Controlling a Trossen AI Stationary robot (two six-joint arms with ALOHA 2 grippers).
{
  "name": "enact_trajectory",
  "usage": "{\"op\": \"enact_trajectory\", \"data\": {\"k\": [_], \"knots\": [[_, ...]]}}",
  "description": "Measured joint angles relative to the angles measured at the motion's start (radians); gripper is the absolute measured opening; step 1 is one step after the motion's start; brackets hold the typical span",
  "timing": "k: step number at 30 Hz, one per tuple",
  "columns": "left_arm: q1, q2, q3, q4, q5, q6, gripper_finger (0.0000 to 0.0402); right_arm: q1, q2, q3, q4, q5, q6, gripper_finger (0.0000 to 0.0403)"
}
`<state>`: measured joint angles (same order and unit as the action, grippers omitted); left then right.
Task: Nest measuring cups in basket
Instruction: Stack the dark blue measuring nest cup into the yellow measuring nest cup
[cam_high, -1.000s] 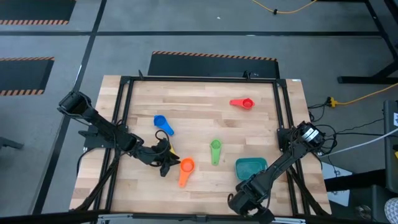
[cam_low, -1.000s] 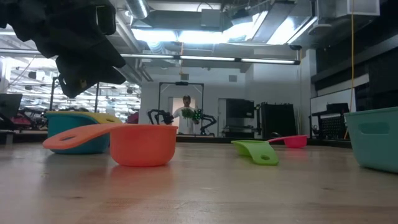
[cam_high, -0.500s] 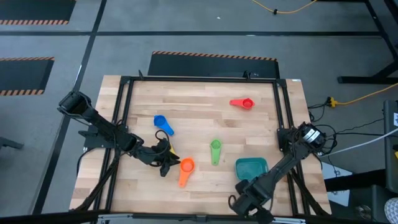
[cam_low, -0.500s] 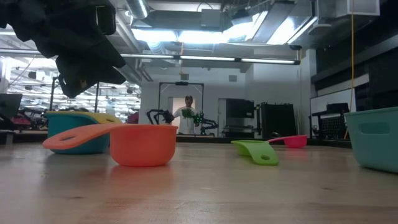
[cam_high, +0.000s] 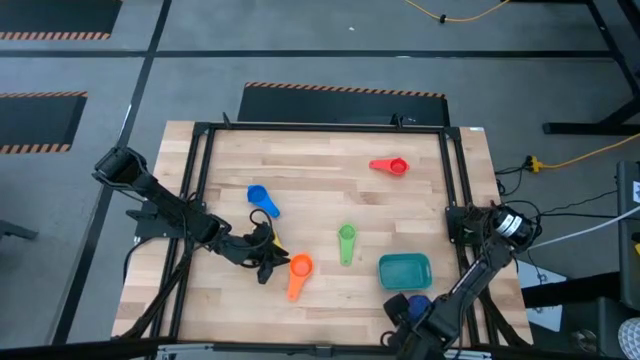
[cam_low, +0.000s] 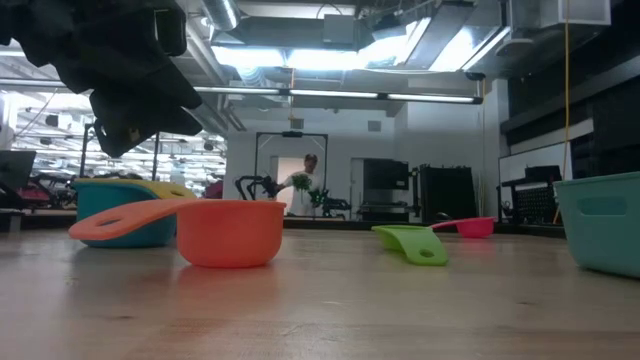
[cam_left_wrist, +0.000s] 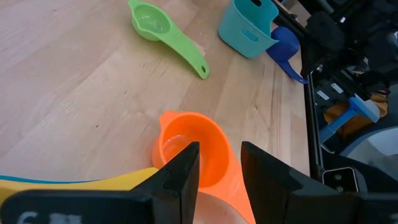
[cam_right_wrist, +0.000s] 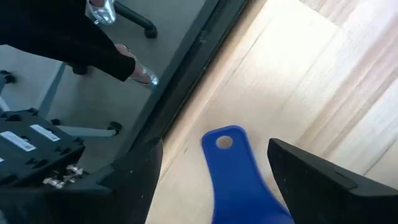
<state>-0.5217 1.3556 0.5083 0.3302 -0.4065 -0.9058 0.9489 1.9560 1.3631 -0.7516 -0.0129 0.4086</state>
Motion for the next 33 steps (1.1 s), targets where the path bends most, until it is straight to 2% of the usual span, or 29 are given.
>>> {"op": "enact_trajectory", "data": {"k": [4,11,18,27,33], "knots": [[0.000,0.000,0.000,0.000,0.000,0.000,0.0111,0.000,0.000,-0.023,0.008,0.044,-0.003,0.0296],[0.000,0.000,0.000,0.000,0.001,0.000,0.0111,0.000,0.000,-0.076,0.081,0.045,0.003,0.0296],[0.000,0.000,0.000,0.000,0.005,0.000,0.0111,0.004,0.009,-0.080,0.079,0.046,-0.009,0.0292],[0.000,0.000,0.000,0.000,0.004,0.000,0.0111,0.006,0.034,-0.079,0.077,0.046,-0.024,0.0246],[0.000,0.000,0.000,0.000,0.004,0.000,0.0111,0.006,0.034,-0.079,0.078,0.050,-0.025,0.0200]]}}
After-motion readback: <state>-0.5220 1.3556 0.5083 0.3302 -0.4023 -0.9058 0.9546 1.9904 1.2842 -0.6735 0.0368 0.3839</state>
